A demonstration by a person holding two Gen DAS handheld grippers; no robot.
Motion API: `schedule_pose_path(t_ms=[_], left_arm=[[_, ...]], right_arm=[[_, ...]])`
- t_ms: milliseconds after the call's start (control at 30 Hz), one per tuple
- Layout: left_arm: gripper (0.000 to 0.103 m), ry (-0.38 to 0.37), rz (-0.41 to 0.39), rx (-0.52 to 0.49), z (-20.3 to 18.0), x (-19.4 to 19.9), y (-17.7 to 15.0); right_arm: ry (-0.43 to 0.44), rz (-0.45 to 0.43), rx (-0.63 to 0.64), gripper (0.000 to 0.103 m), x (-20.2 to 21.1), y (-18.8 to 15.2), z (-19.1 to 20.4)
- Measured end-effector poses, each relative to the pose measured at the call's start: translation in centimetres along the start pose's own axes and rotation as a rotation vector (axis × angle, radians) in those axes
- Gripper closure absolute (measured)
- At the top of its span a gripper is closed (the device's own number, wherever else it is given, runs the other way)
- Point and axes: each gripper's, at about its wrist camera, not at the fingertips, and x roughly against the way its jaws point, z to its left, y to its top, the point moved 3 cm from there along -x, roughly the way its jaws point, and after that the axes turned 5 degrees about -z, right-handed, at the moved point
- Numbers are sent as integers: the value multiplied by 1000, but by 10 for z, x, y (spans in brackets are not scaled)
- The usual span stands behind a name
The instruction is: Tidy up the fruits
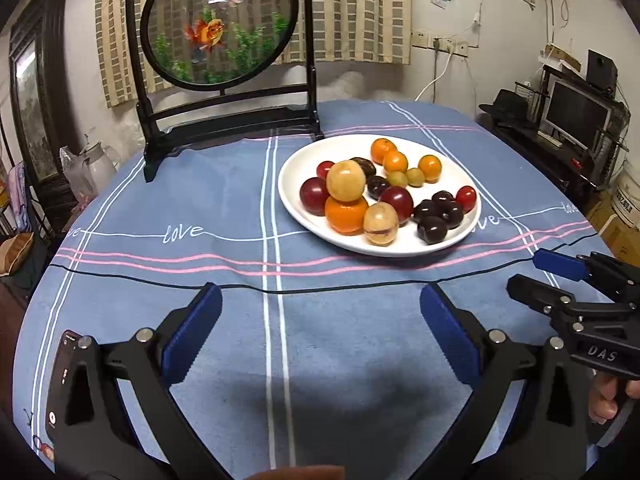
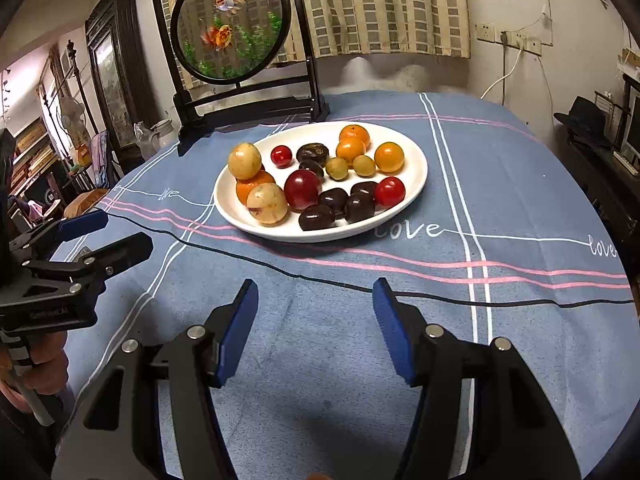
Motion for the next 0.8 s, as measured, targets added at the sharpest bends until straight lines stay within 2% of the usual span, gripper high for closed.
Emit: schedule_pose_path(t_ms=[800], left_arm=[[2,2,-4,1,2,2,1]], right_arm=[[3,7,18,43,-1,-1,3]])
